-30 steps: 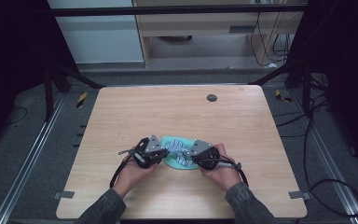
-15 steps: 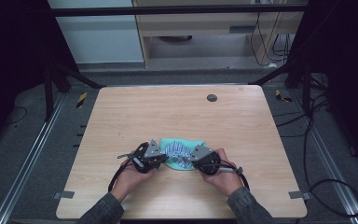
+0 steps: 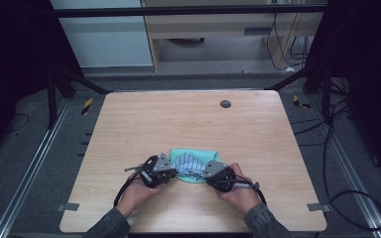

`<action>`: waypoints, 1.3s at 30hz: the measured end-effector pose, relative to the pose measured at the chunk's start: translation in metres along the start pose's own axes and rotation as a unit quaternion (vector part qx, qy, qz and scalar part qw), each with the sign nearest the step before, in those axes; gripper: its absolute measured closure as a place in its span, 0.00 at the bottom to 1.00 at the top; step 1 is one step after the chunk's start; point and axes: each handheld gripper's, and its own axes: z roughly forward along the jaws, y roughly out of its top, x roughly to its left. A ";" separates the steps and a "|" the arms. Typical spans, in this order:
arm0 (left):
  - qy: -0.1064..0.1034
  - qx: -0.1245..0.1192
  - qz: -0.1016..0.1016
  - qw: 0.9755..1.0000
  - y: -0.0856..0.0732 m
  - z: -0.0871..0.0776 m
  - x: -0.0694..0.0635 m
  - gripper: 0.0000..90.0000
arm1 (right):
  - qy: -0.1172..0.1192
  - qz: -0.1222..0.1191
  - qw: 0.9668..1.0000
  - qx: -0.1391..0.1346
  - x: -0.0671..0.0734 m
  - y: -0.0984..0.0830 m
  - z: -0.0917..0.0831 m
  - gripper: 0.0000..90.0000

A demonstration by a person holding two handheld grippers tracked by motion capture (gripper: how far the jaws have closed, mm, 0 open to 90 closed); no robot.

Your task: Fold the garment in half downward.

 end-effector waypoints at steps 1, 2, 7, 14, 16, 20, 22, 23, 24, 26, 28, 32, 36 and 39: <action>-0.002 0.001 -0.001 1.000 0.000 0.000 0.000 0.96 | 0.001 -0.001 1.000 0.000 0.001 0.000 0.000 0.93; -0.002 0.001 -0.001 1.000 0.000 0.000 0.000 0.96 | 0.001 -0.001 1.000 0.000 0.001 0.000 0.000 0.93; -0.005 0.006 0.000 1.000 -0.002 0.001 -0.001 0.96 | 0.010 -0.002 1.000 0.009 0.002 -0.002 0.002 0.95; -0.012 0.013 0.003 1.000 -0.006 0.000 -0.002 0.97 | 0.020 -0.004 1.000 0.019 0.003 -0.004 0.003 0.95; -0.014 0.014 0.003 1.000 -0.007 0.000 -0.002 0.97 | 0.022 -0.003 1.000 0.020 0.003 -0.005 0.004 0.95; -0.016 0.017 0.001 1.000 -0.008 -0.001 -0.003 0.97 | 0.026 -0.003 0.999 0.022 0.003 -0.006 0.004 0.95; -0.017 0.013 -0.008 1.000 -0.008 -0.001 -0.004 0.97 | 0.027 -0.001 0.999 0.023 0.003 -0.006 0.004 0.95; -0.017 0.013 -0.008 1.000 -0.008 -0.001 -0.004 0.97 | 0.026 0.000 0.999 0.024 0.003 -0.006 0.004 0.95; -0.017 0.011 -0.011 1.000 -0.008 0.000 -0.005 0.97 | 0.026 0.000 0.999 0.024 0.003 -0.006 0.004 0.95; -0.016 0.008 -0.018 1.000 -0.008 -0.001 -0.004 0.95 | 0.026 0.005 0.999 0.023 0.003 -0.007 0.004 0.92; -0.012 -0.012 -0.036 0.999 -0.008 -0.005 -0.005 0.86 | 0.024 0.016 0.999 0.023 0.002 -0.007 0.004 0.76; -0.004 -0.037 -0.052 0.998 -0.007 -0.017 -0.008 0.53 | 0.017 0.057 0.998 0.003 0.000 -0.011 -0.009 0.46; 0.000 -0.045 -0.062 0.997 -0.008 -0.029 -0.009 0.40 | -0.001 0.072 0.997 -0.008 -0.002 -0.017 -0.019 0.33; 0.015 -0.045 -0.068 0.997 -0.010 -0.034 -0.004 0.25 | -0.020 0.087 0.996 -0.010 -0.007 -0.025 -0.028 0.25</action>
